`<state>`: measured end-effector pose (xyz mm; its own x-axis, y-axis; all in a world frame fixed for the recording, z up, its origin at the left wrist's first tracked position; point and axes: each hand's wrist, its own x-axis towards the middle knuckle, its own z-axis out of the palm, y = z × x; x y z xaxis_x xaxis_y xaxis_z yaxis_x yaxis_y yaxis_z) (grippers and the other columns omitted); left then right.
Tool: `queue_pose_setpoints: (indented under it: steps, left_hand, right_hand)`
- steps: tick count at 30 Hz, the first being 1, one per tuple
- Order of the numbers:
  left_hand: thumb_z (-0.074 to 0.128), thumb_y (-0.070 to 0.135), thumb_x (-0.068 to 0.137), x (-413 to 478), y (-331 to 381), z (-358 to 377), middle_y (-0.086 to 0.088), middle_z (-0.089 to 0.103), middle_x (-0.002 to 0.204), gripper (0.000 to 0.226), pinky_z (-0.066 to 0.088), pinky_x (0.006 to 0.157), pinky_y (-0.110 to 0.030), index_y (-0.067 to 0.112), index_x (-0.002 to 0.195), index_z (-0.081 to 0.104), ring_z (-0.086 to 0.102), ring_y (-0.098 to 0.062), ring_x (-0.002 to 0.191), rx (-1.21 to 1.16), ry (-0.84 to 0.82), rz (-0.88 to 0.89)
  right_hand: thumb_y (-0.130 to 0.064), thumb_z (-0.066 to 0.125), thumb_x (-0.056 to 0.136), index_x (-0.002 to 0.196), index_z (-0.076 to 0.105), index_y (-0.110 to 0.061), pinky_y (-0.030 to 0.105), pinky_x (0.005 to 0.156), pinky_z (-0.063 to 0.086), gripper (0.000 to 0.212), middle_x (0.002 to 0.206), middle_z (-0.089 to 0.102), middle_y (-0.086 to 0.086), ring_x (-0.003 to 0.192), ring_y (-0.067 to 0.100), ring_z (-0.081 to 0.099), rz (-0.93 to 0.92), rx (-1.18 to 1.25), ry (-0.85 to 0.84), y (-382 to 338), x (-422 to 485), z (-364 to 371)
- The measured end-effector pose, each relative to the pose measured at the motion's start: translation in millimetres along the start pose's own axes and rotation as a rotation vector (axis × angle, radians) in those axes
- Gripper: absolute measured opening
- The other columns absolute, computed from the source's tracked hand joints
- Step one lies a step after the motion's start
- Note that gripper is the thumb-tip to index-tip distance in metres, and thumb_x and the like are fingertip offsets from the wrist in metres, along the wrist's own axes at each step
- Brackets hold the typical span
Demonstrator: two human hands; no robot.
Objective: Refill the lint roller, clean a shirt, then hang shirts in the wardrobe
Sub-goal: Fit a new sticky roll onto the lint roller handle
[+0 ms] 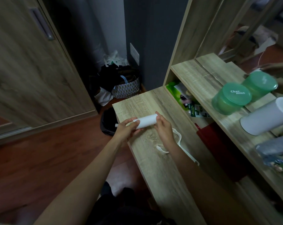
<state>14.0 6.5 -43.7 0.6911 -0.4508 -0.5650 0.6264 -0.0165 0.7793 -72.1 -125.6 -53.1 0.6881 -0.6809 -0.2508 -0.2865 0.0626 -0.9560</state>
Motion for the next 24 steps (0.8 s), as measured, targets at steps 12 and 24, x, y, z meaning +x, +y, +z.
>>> queue_pose_setpoints:
  steps: [12, 24]
  left_hand:
    - [0.076, 0.021, 0.080, -3, 10, -2, -0.001, 0.062, 0.090, 0.071, 0.051, 0.065, -0.021, 0.030, 0.139, 0.037, 0.062, -0.014, 0.077, 0.873, -0.454, 0.150]
    - [0.077, 0.031, 0.078, 2, 13, -5, -0.001, 0.064, 0.097, 0.074, 0.048, 0.090, -0.031, 0.033, 0.142, 0.041, 0.064, -0.017, 0.095, 1.085, -0.442, 0.231]
  right_hand:
    - [-0.009, 0.065, 0.088, 0.105, 0.062, 0.006, 0.005, 0.070, 0.046, 0.023, 0.098, 0.066, 0.007, 0.083, -0.002, 0.061, -0.097, -0.030, 0.037, -12, -4, -14]
    - [-0.012, 0.057, 0.093, 0.110, 0.070, -0.004, 0.010, 0.083, 0.048, 0.023, 0.107, 0.071, 0.003, 0.097, 0.007, 0.065, -0.212, -0.134, 0.029, -10, -10, -22]
